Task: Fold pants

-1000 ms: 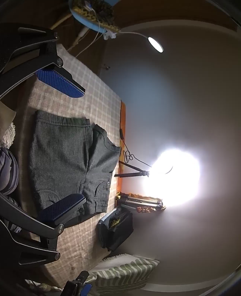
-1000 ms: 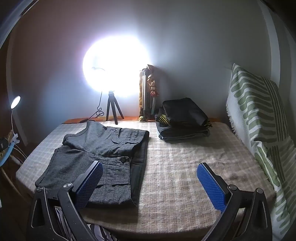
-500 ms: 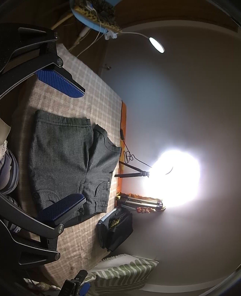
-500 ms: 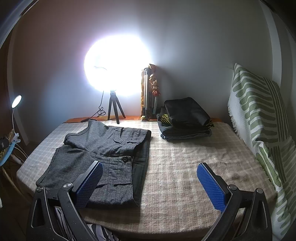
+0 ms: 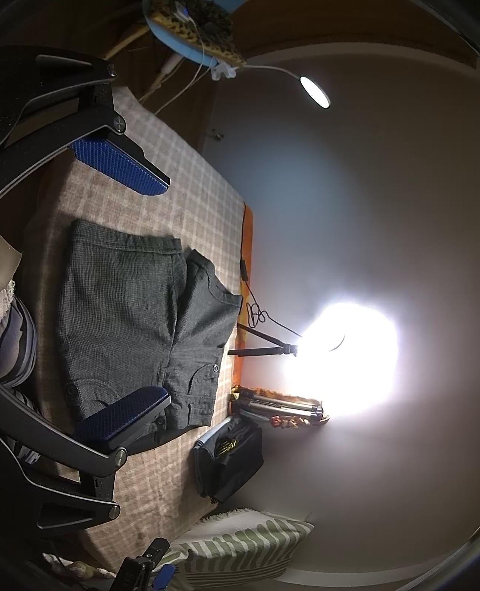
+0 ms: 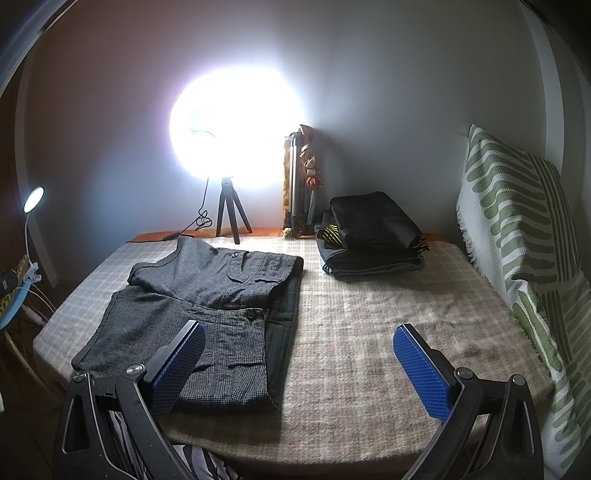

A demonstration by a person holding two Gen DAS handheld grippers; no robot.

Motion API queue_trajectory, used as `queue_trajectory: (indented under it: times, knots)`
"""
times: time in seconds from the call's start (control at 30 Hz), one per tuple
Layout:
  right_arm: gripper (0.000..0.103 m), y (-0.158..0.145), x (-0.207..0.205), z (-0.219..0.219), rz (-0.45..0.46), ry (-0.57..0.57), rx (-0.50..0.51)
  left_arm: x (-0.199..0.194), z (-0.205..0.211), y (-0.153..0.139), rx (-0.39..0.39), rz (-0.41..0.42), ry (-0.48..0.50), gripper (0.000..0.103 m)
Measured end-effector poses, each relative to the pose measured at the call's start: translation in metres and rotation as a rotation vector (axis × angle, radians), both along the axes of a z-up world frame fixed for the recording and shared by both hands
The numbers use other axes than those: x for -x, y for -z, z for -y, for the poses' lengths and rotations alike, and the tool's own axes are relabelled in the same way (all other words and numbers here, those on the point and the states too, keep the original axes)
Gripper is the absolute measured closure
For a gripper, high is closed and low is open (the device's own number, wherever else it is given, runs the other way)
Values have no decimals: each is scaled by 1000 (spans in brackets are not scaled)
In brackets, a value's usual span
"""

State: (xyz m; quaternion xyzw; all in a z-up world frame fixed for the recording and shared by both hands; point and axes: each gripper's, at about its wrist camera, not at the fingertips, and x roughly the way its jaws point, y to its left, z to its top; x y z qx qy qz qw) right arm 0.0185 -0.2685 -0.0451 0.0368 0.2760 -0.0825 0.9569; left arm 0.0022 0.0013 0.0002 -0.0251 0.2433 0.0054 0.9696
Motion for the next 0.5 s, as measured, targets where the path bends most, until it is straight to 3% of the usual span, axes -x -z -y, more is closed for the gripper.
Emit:
queue_trajectory:
  times: [0.5]
  knots:
    - [0,1,-1,0,-4,-3,-5,-1,-2,1,4,-1,-1,0]
